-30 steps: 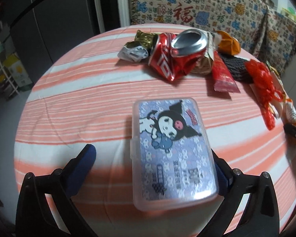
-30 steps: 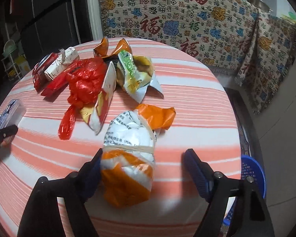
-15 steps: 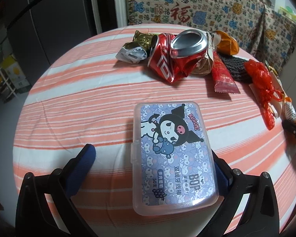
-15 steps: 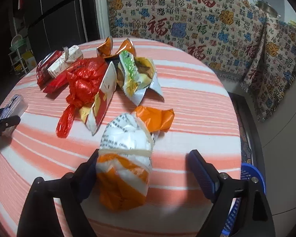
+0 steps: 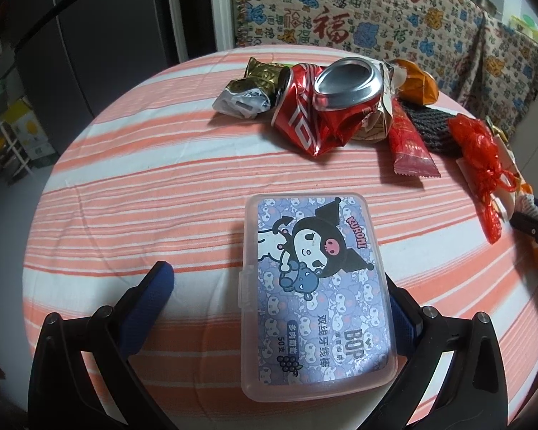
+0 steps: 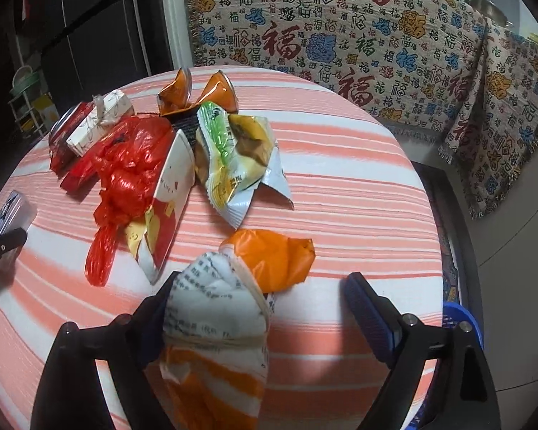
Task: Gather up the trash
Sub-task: 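Grasp the cartoon-print plastic box with the left tool while the right tool grasps the orange-and-white bag, then carry both items to the blue wastebasket and open both tools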
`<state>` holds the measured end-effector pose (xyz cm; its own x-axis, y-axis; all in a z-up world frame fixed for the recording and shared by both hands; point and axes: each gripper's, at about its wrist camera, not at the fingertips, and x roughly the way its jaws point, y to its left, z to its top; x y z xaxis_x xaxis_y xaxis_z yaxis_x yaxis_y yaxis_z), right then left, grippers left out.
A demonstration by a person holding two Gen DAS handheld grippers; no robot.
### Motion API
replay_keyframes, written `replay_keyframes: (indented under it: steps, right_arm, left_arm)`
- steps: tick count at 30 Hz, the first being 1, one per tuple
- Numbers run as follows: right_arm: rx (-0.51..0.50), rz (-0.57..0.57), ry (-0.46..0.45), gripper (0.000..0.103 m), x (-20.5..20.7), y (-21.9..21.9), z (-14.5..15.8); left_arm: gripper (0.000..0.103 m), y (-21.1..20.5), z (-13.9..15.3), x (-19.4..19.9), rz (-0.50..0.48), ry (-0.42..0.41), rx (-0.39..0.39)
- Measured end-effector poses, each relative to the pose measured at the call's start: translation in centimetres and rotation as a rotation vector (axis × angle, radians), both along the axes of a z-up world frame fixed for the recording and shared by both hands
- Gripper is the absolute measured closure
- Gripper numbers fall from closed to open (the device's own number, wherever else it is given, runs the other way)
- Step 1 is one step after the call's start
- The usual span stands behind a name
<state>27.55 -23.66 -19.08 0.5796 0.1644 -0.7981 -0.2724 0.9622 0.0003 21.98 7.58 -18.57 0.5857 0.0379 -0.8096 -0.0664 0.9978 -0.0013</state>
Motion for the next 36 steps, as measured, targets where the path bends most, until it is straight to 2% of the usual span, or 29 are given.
replay_keyframes:
  steps: [4,6,7,8,9,10,14,19,23,26,31,36]
  right_arm:
    - [0.024,0.016,0.008,0.013,-1.0,-0.4,0.9]
    - [0.027,0.025,0.006,0.015,-1.5,-0.4,1.8]
    - [0.024,0.026,0.012,0.026,-1.7,-0.4,2.0]
    - [0.024,0.027,0.027,0.051,-1.8,-0.4,2.1]
    - [0.034,0.032,0.057,0.056,-1.8,-0.4,2.1]
    - [0.04,0.031,0.086,0.057,-1.6,-0.5,2.0]
    - [0.088,0.016,0.066,0.057,-2.4,-1.3,3.5]
    - [0.132,0.017,-0.018,0.057,-4.2,-2.6,6.1]
    - [0.145,-0.03,-0.051,0.057,-4.7,-5.2,7.5]
    - [0.147,-0.092,-0.062,0.057,-4.7,-8.8,8.2]
    - [0.115,-0.205,-0.056,0.057,-4.8,-15.3,8.1]
    - [0.088,-0.341,-0.024,0.057,-4.8,-21.8,6.8]
  left_arm:
    - [0.001,0.3,0.7,-0.8,-0.013,-0.029,-0.039]
    - [0.002,0.1,1.0,-1.2,-0.029,-0.04,-0.02]
    - [0.005,-0.1,1.2,-1.4,-0.04,-0.044,-0.002]
    - [0.009,-0.3,1.3,-1.6,-0.053,-0.044,0.007]
    - [0.019,-0.6,1.4,-1.7,-0.071,-0.043,0.005]
    - [0.038,-0.8,1.4,-1.8,-0.089,-0.044,-0.005]
    - [0.039,-1.2,2.0,-2.3,-0.09,-0.066,0.007]
    - [0.04,-1.3,4.0,-3.6,-0.088,-0.116,-0.097]
    - [0.04,-4.4,5.9,-4.1,-0.152,-0.145,-0.115]
    - [0.04,-8.3,7.6,-4.1,-0.228,-0.158,-0.163]
    - [0.039,-17.3,9.9,-3.1,-0.401,-0.15,-0.229]
    - [0.039,-27.5,10.4,-0.8,-0.546,-0.112,-0.292]
